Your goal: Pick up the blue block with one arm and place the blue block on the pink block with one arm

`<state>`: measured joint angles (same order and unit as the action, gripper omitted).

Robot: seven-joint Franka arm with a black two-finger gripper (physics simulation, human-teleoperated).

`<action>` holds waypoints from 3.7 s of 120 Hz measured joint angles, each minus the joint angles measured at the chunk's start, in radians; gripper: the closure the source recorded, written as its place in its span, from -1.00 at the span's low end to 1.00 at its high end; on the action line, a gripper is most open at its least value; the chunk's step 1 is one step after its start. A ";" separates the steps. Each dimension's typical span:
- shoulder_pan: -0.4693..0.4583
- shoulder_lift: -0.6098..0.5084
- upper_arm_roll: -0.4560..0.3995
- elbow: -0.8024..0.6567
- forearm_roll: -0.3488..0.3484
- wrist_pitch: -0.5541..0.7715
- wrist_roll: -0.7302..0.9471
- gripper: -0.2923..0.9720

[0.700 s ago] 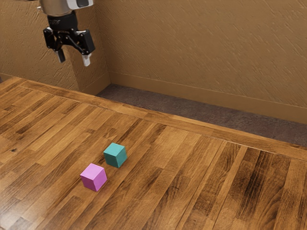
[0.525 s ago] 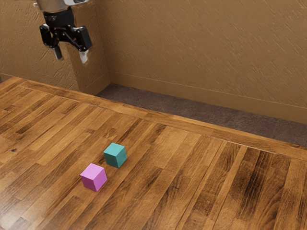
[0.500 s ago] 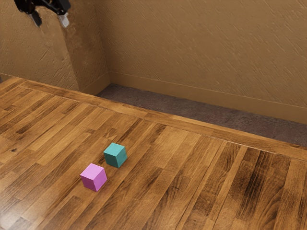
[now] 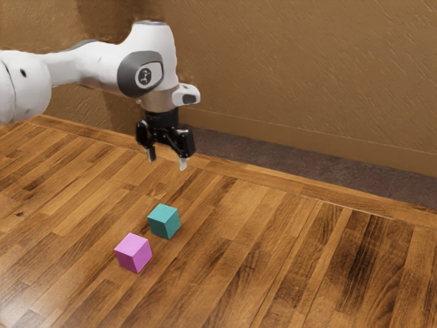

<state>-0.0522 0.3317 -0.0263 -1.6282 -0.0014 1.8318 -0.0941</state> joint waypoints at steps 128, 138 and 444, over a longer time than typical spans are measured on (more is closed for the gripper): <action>-0.021 -0.034 0.115 -0.351 -0.175 0.540 0.039 -0.54; -0.021 -0.037 0.117 -0.384 -0.163 0.540 0.041 -0.54; -0.003 -0.449 0.125 -0.779 0.011 0.422 0.013 -0.02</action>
<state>-0.0555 -0.1171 0.0985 -2.4074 0.0096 2.2542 -0.0808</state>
